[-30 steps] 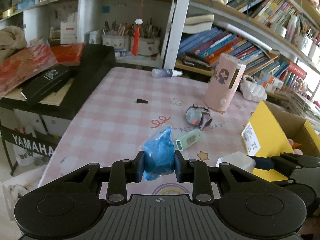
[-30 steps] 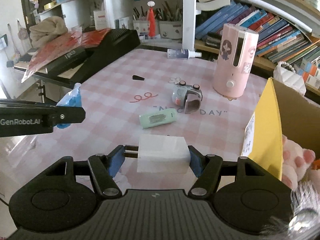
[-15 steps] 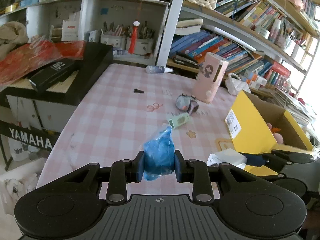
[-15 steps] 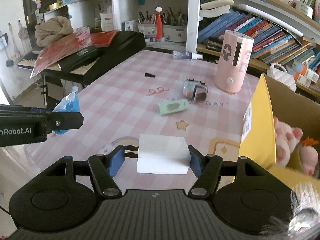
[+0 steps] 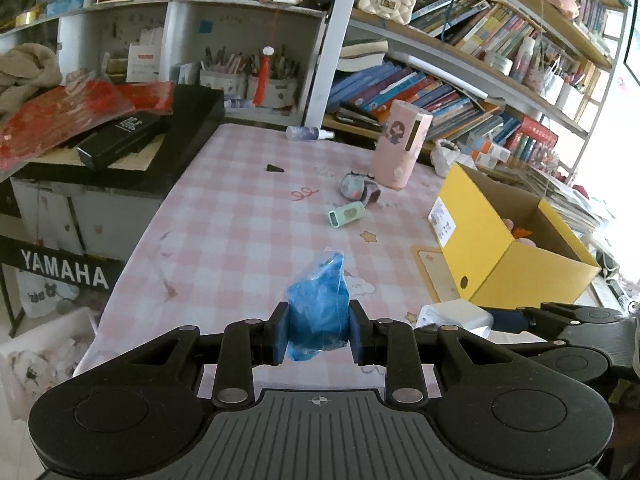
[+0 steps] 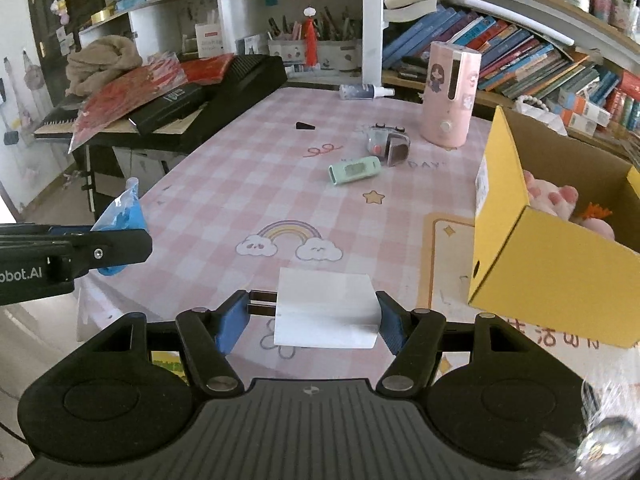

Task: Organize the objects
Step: 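Lift the blue packet and white plug and carry them toward the yellow box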

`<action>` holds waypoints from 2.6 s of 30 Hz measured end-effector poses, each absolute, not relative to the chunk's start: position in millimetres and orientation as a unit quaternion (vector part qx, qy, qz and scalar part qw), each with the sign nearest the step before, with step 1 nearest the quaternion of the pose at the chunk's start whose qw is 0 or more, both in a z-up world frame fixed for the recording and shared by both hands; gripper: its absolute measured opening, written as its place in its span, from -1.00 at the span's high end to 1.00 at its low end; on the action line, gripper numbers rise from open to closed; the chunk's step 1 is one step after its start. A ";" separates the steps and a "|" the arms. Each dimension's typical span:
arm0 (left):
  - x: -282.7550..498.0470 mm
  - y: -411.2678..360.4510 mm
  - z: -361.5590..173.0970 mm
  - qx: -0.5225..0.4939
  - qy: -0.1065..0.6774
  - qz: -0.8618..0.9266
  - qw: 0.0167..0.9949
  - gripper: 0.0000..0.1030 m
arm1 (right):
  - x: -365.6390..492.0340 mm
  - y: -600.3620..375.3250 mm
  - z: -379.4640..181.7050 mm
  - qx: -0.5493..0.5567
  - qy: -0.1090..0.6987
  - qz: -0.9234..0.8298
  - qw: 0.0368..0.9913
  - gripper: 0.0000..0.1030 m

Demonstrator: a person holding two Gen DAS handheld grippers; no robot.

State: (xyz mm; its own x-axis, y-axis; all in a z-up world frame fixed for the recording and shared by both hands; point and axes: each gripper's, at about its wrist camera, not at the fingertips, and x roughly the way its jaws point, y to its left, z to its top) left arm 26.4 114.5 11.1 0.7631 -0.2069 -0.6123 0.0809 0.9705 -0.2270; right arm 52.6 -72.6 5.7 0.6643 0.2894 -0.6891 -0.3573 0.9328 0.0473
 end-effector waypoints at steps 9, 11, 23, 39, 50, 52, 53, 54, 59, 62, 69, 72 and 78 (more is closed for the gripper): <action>3.9 106.3 11.6 -0.074 0.338 -0.101 0.933 0.46 | 21.7 -76.6 5.2 -0.032 0.365 0.164 0.916 -0.25; -0.8 102.0 10.2 -0.066 0.342 -0.111 0.931 0.46 | 14.4 -80.3 3.6 -0.024 0.366 0.157 0.917 -0.25; -12.0 63.5 6.2 -0.036 0.350 -0.187 0.917 0.47 | -25.5 -122.5 -4.6 0.020 0.377 0.080 0.922 -0.25; -1.3 -13.2 4.6 0.008 0.350 -0.299 0.888 0.47 | -60.5 -197.2 -6.6 0.070 0.377 -0.039 0.923 -0.25; 15.6 -48.1 7.5 0.021 0.343 -0.326 0.881 0.47 | -56.6 -234.6 -3.7 0.090 0.371 -0.082 0.921 -0.25; 19.9 -52.4 8.7 0.022 0.340 -0.328 0.881 0.47 | -51.9 -238.6 -1.6 0.087 0.368 -0.082 0.922 -0.25; 22.3 -54.7 9.4 0.023 0.338 -0.329 0.881 0.47 | -49.6 -240.5 -0.6 0.086 0.367 -0.083 0.922 -0.25; 24.9 -57.5 9.9 0.024 0.336 -0.330 0.882 0.47 | -47.1 -242.3 0.3 0.084 0.366 -0.084 0.923 -0.25; 39.1 -69.2 14.5 0.030 0.323 -0.333 0.886 0.47 | -32.5 -252.9 4.8 0.078 0.360 -0.086 0.926 -0.25; 49.8 -75.7 19.1 0.033 0.312 -0.333 0.889 0.47 | -21.5 -260.2 9.3 0.074 0.354 -0.087 0.928 -0.25; 77.8 -91.4 32.5 0.038 0.282 -0.328 0.901 0.47 | 12.7 -278.5 27.9 0.063 0.324 -0.084 0.940 -0.25; 92.6 -98.6 38.1 0.036 0.272 -0.321 0.906 0.47 | 29.3 -286.1 37.3 0.053 0.307 -0.077 0.947 -0.25; 117.3 -113.2 44.0 0.031 0.263 -0.303 0.915 0.47 | 61.6 -298.4 53.4 0.020 0.275 -0.057 0.960 -0.25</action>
